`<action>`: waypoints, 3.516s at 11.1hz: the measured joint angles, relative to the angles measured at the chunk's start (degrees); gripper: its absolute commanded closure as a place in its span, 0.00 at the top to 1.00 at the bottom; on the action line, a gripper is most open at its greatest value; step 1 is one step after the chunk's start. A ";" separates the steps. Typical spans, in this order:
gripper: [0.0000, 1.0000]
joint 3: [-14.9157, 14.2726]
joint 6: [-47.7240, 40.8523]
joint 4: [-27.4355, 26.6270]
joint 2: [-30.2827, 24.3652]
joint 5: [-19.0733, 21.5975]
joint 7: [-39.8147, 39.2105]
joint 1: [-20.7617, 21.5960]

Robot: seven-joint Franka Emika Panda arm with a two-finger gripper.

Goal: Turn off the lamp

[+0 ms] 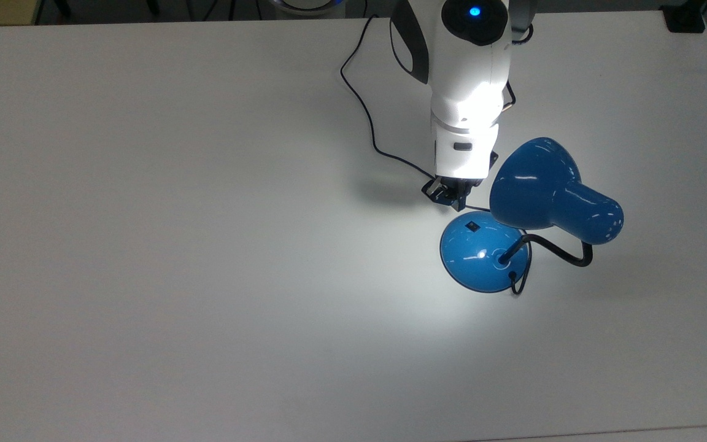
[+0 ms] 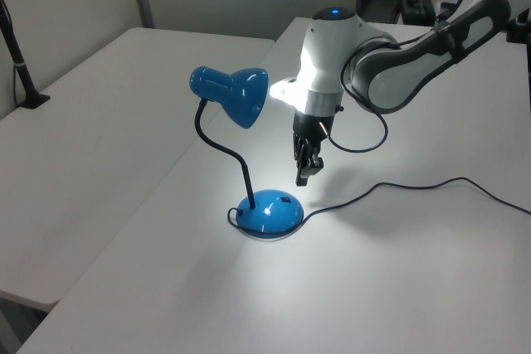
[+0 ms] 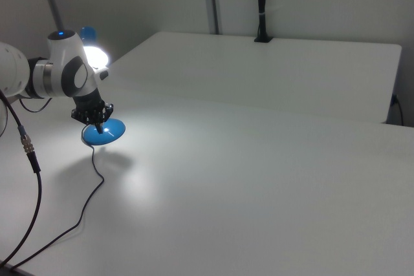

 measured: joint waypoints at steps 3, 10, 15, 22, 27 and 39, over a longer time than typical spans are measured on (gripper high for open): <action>0.00 0.05 2.14 0.03 0.77 0.00 -1.99 0.00; 0.00 0.86 5.74 0.09 3.32 0.00 -4.00 0.22; 0.00 0.87 5.78 0.15 3.59 0.00 -4.04 0.24; 0.00 0.63 -10.82 1.25 0.53 0.00 -1.20 -1.85; 0.00 0.08 -36.44 1.85 -15.30 -0.44 9.52 -12.78; 1.00 -8.76 -38.88 2.22 -24.83 0.31 14.22 -14.50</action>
